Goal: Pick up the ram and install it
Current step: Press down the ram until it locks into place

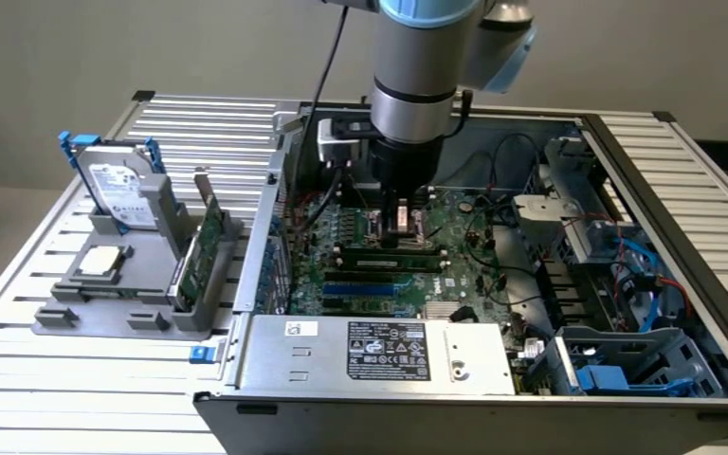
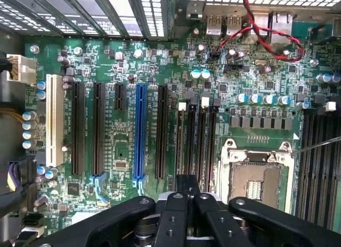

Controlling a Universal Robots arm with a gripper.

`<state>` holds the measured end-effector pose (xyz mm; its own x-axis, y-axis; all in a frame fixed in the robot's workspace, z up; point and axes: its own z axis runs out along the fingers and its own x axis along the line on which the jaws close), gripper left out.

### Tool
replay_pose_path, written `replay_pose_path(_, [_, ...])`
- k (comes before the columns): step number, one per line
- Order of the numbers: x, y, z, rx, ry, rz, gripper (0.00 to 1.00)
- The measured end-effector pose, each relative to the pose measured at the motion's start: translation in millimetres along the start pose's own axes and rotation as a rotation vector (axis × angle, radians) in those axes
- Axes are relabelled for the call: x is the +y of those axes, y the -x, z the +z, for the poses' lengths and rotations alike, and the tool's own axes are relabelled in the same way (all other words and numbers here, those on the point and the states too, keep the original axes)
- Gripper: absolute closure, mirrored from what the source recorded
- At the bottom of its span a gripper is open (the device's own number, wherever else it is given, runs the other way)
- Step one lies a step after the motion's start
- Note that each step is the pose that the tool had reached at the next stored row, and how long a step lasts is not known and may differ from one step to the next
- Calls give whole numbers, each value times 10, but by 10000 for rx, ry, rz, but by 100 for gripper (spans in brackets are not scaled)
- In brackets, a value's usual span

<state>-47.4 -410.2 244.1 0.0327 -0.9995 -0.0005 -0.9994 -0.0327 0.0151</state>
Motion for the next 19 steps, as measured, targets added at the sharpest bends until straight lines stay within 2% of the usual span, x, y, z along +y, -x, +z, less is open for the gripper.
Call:
replay_pose_path(7, [-122, -33, -77, -11, 0, -1, 89])
replay_pose_path(19, [-126, -38, -83, -24, 0, 0, 89])
